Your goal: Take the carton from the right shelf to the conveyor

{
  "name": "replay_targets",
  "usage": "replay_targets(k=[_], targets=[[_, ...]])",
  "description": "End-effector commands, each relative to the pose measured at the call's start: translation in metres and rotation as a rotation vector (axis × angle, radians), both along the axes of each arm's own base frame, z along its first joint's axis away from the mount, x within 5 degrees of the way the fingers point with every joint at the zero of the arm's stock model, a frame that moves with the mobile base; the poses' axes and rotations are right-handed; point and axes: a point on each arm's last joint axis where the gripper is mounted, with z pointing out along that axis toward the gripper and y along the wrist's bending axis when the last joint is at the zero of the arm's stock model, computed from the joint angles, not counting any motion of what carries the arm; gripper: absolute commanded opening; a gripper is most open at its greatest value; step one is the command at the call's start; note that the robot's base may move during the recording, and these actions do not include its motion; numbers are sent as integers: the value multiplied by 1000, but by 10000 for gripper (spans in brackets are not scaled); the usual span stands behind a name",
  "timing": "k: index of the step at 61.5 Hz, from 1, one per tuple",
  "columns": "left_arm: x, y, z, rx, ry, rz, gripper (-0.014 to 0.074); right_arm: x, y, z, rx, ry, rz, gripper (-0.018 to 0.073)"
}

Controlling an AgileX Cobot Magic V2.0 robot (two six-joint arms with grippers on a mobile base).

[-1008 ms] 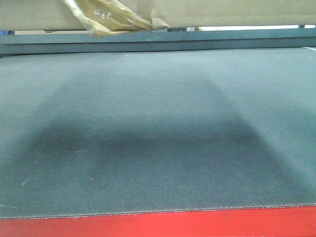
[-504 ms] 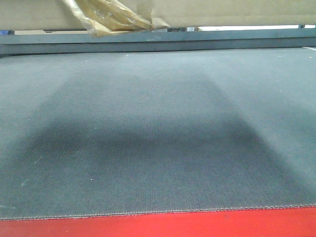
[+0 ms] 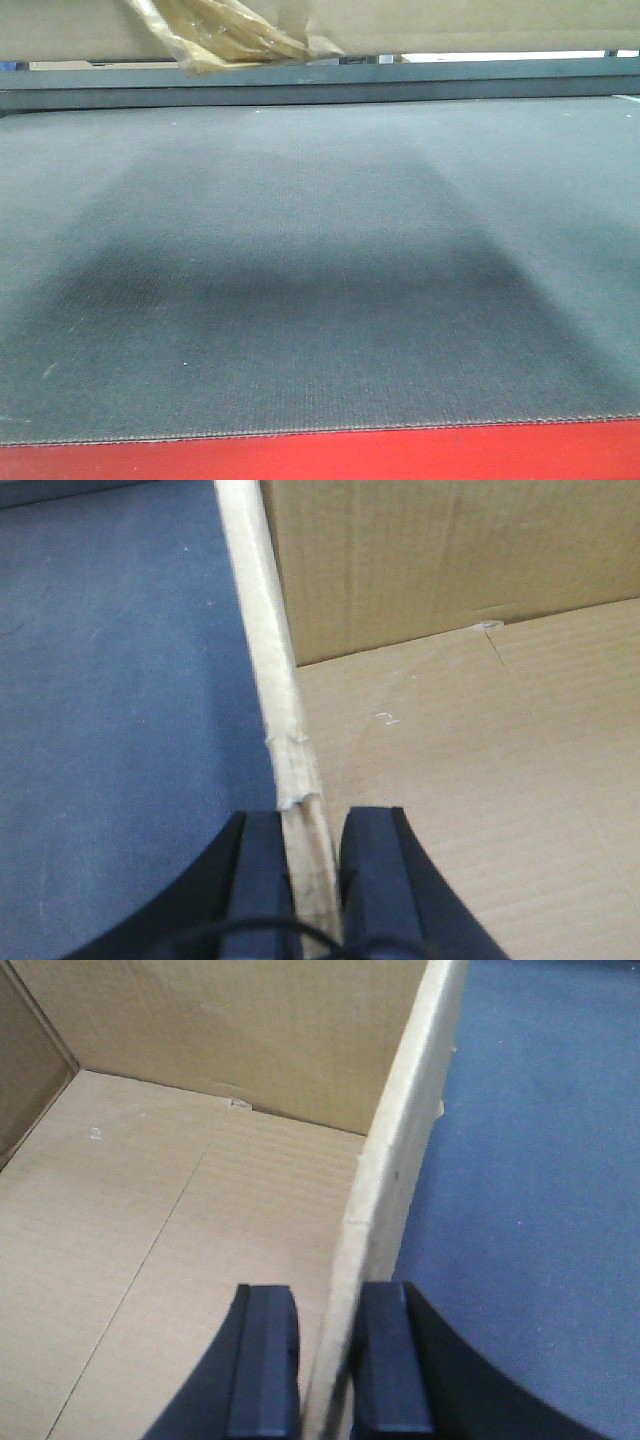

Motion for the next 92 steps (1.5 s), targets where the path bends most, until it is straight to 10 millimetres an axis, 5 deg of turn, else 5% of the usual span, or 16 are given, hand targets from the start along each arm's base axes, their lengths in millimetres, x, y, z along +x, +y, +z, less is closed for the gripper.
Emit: replay_targets(k=[1,11,21,34,50,61,73,75,92], targets=[[1,7,6,62,-60,26,-17,-7,-1,8,19,-49,19,-66],[14,4,-4,12,-40,32,-17,8,5,2,28,-47,16,-66],[51,7,-39,-85,3,33,-17,47,19,-13,47,-69,-5,-66],[91,23,-88,-78,26,80,-17,108,41,-62,22,8,-22,-66],[122,16,-124,-31,74,68,-15,157,59,-127,-45,142,-31,-66],[130,15,-136,-8,114,74,124,162,61,-135,-53,162,-31,-8],[127,15,-134,-9,112,76,623,159,60,-131,-51,158,-30,526],[126,16,-132,-14,108,75,617,157,59,-128,-49,151,-30,582],[84,27,-79,-62,-32,75,492,131,39,-82,-3,41,-54,536]])
